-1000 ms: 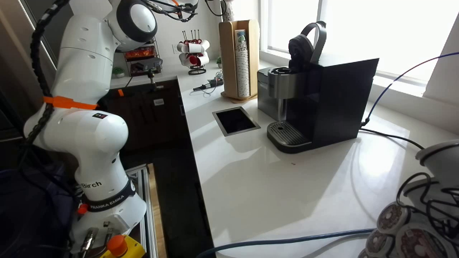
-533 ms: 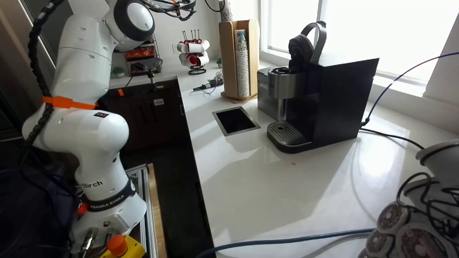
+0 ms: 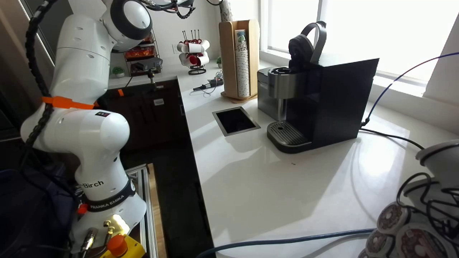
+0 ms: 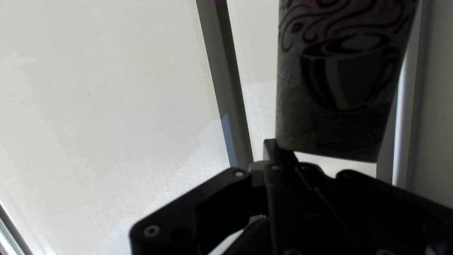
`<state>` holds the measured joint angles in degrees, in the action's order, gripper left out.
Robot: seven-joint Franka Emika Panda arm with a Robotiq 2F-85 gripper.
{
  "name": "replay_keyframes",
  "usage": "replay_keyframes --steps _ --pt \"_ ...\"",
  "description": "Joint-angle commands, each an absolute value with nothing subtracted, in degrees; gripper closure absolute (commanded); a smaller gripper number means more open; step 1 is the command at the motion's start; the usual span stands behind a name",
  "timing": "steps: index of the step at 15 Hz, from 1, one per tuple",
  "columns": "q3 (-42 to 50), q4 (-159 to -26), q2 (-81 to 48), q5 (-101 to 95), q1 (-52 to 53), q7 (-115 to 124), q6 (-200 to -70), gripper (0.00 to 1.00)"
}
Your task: Remove two cups from the pile, place one on the rack and place the other on the counter top to the right of the coffee maker
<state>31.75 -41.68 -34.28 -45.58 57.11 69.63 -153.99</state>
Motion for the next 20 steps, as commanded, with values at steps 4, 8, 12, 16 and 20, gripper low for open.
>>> replay_keyframes --steps 4,8,12,16,20 --pt "41.5 -40.2 -34.4 -53.8 63.4 78.8 -139.3 0.99" --pt "45.1 -44.6 -33.0 -56.4 69.3 84.2 -124.2 0.99" --pt "47.1 -51.4 -31.4 -56.9 74.8 92.9 -111.1 0.99" --pt "46.8 -51.1 -32.9 -54.9 74.0 97.6 -111.6 0.98" --pt "46.8 -55.3 -31.2 -54.9 75.0 102.3 -113.6 0.98"
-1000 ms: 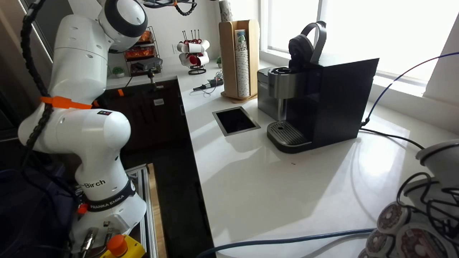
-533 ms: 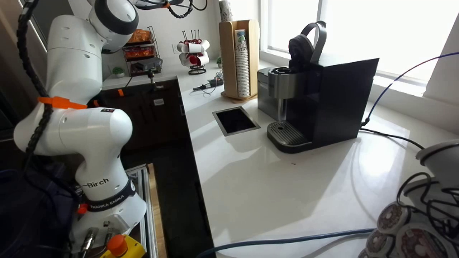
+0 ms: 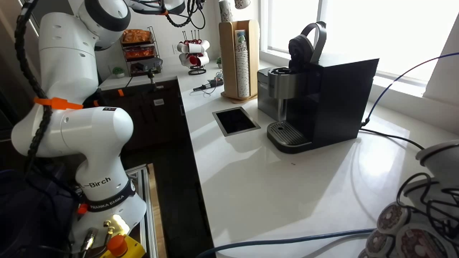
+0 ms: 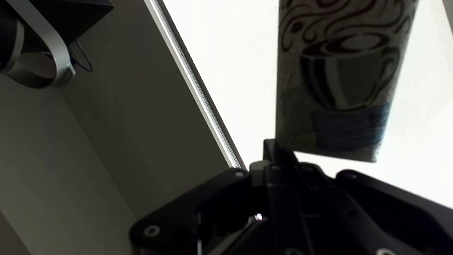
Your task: Remove two cups from the pile, place one on the rack and place the other on the counter top to the right of the coffee maker
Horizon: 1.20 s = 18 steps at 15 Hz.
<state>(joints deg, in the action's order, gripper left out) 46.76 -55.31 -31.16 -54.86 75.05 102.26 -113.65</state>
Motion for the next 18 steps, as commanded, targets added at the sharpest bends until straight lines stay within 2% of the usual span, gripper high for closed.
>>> replay_keyframes --steps 1,9,18 --pt "46.8 -55.6 -30.9 -54.9 75.2 102.3 -113.7 0.99" --pt "54.3 -66.7 -21.0 -58.0 85.4 109.7 -87.6 0.99" --pt "53.3 -91.4 -1.9 -52.6 98.6 127.2 -62.8 0.99"
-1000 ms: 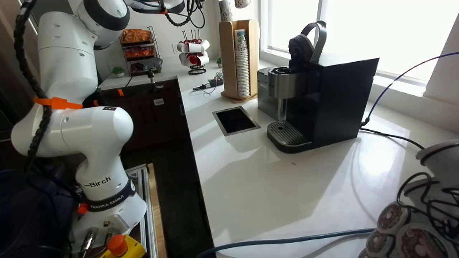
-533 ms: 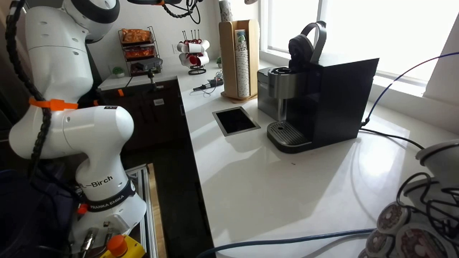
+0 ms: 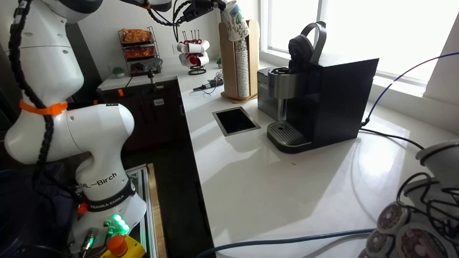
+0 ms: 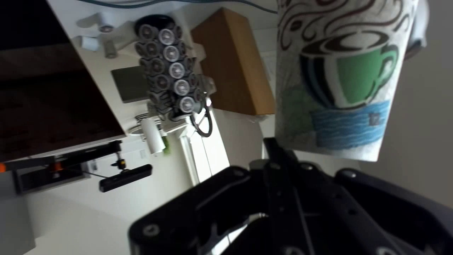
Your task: Remove two cups from the pile, place one on the rack and place the other on the counter top to the right of the coffee maker
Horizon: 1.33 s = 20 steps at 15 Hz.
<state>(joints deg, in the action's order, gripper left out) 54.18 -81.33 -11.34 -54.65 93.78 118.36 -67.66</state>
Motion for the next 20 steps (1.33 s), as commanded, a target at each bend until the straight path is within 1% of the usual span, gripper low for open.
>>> replay_keyframes --steps 1,2,3,4,5,8,9,10,12,15,20 --pt "52.9 -94.1 0.3 -51.1 99.5 130.3 -60.9 0.99" --pt "42.5 -96.3 3.4 -50.5 91.0 133.4 -58.4 0.99" --pt "40.1 -98.1 4.5 -48.2 88.3 135.2 -57.7 0.99" --pt "35.8 -91.7 -2.6 -50.7 81.7 129.0 -58.7 0.98" --pt "32.4 -94.0 -0.9 -49.4 79.0 131.0 -58.2 0.98" --pt "30.3 -96.3 1.7 -48.7 77.1 132.1 -58.6 0.98" --pt "30.4 -96.4 2.0 -48.6 77.1 132.1 -58.6 0.99" --pt "28.7 -96.6 1.1 -48.5 74.8 131.6 -57.4 0.99" --pt "21.5 -99.6 1.7 -46.6 65.9 133.9 -55.9 0.99" --pt "11.2 -107.0 5.8 -41.4 53.6 138.1 -54.4 0.99" --pt "1.7 -123.5 14.6 -32.6 34.7 145.4 -59.9 0.99"
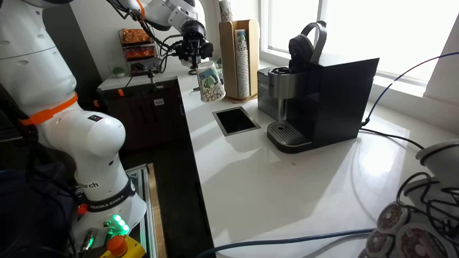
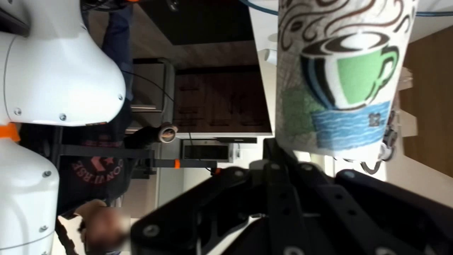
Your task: Remove two cups from the pile, place one on the rack and place the other on the counter top to the right of the coffee maker
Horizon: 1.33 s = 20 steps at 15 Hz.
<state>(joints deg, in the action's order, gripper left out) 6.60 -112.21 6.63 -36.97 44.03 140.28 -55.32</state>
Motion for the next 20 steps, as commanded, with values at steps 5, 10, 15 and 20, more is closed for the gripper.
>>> replay_keyframes --steps 5,10,15,20 --pt "-4.8 -127.8 14.5 -35.0 19.8 143.7 -61.5 0.99" --pt "-7.2 -127.8 12.6 -37.0 14.8 147.7 -60.7 0.99" --pt "-5.5 -130.6 7.9 -46.6 9.3 144.2 -64.2 0.99" --pt "-3.3 -129.1 -1.5 -48.6 5.0 144.3 -68.8 0.99"
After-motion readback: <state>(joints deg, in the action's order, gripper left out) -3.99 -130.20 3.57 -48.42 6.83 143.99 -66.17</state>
